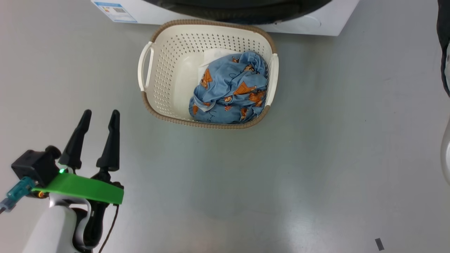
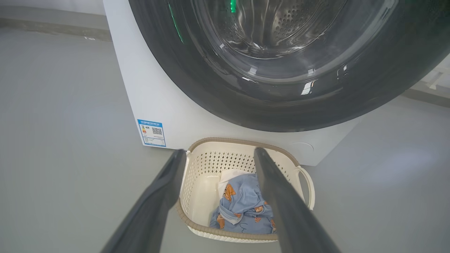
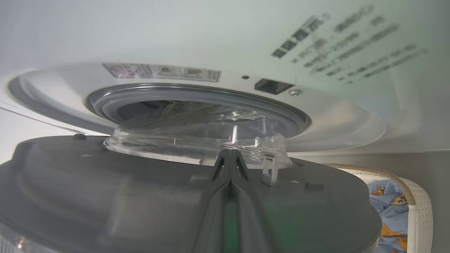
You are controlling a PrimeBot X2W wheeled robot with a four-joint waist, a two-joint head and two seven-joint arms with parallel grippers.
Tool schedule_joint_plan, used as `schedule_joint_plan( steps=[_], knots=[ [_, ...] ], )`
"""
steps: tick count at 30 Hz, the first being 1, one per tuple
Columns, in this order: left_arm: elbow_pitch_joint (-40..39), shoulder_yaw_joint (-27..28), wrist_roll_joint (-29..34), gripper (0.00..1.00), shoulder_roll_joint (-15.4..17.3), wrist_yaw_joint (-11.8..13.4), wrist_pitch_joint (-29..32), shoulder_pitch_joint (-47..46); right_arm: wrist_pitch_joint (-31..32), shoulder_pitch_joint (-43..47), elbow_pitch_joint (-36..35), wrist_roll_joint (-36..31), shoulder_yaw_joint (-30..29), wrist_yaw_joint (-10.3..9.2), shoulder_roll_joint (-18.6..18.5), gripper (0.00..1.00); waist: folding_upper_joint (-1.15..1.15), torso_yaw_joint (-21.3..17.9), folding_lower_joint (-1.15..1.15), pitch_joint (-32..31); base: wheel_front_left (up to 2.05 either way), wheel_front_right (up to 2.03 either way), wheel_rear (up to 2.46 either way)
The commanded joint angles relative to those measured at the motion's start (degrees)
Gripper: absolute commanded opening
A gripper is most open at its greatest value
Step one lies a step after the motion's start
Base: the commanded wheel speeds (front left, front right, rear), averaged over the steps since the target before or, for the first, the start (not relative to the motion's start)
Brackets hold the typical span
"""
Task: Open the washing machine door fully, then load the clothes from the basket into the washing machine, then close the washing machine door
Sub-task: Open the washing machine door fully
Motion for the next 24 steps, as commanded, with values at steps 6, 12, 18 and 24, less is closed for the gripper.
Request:
schedule_joint_plan(
  steps=[6, 12, 18, 24],
  knots=[
    [-1.6, 2.9, 0.9, 1.00, 1.9, -0.1, -0.4, 1.1, 8.6, 2.4, 0.2, 3.1, 3.2, 0.19, 3.9, 0.00, 0.00, -0.6, 0.00, -2.1, 0.00, 0.00, 0.00],
    [-1.8, 2.8, 1.1, 1.00, 1.9, -0.1, -0.4, 1.4, 14.9, 5.1, -2.1, 9.1, 8.4, 0.19, 3.9, 0.00, 0.00, -0.8, 0.00, -3.1, 0.00, 0.00, 0.00],
    [-1.9, 3.0, 1.4, 1.00, 2.1, -0.1, -0.4, 2.0, 19.2, 10.2, -6.3, 16.5, 15.4, 0.19, 3.9, 0.00, 0.00, -1.0, 0.00, -4.4, 0.00, 0.00, 0.00],
    [-2.1, 2.8, 1.8, 1.00, 1.8, -0.1, -0.4, 2.5, 21.8, 15.9, -10.5, 23.6, 21.9, 0.19, 3.9, 0.00, 0.00, -0.9, 0.00, -5.9, 0.00, 0.00, 0.00]
  ],
)
